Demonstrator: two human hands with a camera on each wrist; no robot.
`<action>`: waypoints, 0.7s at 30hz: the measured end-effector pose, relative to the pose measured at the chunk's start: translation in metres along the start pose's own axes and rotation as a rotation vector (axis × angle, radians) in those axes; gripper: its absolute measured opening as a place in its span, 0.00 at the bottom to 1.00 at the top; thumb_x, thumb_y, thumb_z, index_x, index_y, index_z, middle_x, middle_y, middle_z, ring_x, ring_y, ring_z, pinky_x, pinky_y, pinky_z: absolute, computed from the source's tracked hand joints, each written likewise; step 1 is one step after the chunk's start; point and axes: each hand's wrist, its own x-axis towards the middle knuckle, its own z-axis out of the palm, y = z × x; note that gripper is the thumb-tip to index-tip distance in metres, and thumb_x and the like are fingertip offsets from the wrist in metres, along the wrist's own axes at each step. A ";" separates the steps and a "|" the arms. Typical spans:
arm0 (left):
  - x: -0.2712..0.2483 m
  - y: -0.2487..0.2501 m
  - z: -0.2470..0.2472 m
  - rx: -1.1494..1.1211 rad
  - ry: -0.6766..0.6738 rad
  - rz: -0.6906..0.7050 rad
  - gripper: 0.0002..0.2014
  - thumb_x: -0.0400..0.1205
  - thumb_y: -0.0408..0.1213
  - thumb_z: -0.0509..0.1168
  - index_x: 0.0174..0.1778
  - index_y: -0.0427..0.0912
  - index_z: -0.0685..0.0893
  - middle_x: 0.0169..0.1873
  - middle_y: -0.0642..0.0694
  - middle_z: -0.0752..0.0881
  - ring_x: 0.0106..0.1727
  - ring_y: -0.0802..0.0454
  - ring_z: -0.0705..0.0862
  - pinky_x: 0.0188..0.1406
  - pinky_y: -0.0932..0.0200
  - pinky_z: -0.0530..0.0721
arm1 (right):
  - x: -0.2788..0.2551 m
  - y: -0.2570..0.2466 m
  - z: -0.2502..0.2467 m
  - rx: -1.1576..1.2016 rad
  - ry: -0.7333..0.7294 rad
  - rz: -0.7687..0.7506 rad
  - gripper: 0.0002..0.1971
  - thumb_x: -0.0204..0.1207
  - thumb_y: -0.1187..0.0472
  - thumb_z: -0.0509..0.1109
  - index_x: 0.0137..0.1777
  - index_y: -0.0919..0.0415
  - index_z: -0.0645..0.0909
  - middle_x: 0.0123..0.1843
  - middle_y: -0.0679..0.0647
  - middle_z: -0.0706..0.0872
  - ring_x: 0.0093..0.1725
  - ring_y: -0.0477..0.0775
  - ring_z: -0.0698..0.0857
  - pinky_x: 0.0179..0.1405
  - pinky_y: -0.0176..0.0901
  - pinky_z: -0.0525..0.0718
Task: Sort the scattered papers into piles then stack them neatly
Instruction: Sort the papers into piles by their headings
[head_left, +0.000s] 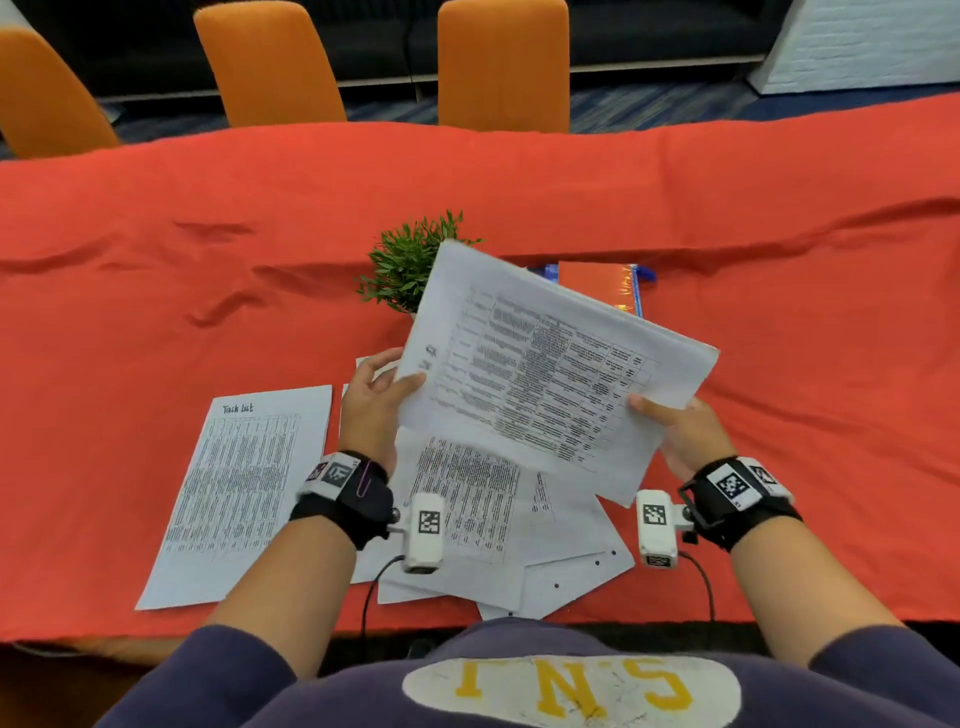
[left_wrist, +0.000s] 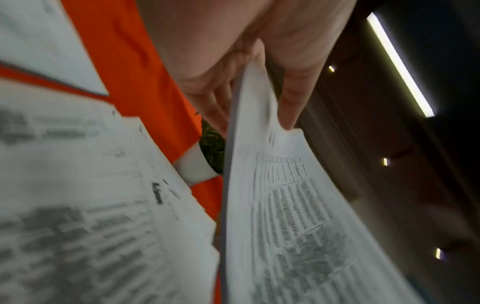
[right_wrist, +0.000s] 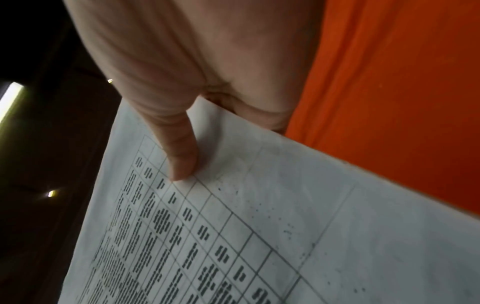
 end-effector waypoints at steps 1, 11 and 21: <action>0.002 -0.003 -0.006 0.121 -0.062 -0.005 0.20 0.75 0.22 0.70 0.60 0.44 0.80 0.52 0.39 0.89 0.47 0.45 0.89 0.46 0.51 0.88 | -0.001 -0.002 -0.005 -0.051 0.006 -0.008 0.28 0.55 0.62 0.84 0.57 0.65 0.84 0.56 0.59 0.90 0.54 0.57 0.90 0.49 0.47 0.89; -0.009 -0.035 -0.016 0.385 -0.031 -0.001 0.16 0.74 0.26 0.70 0.57 0.40 0.82 0.52 0.42 0.88 0.53 0.43 0.87 0.42 0.54 0.84 | -0.003 0.008 -0.010 -0.409 -0.009 -0.059 0.16 0.68 0.77 0.74 0.54 0.64 0.85 0.46 0.53 0.90 0.41 0.45 0.88 0.41 0.37 0.84; -0.012 -0.038 -0.013 0.289 0.015 -0.052 0.14 0.71 0.31 0.76 0.50 0.47 0.84 0.48 0.46 0.89 0.51 0.45 0.87 0.50 0.47 0.86 | 0.000 0.015 -0.004 -0.394 0.059 -0.067 0.15 0.64 0.76 0.76 0.49 0.64 0.87 0.47 0.58 0.90 0.45 0.53 0.87 0.44 0.40 0.84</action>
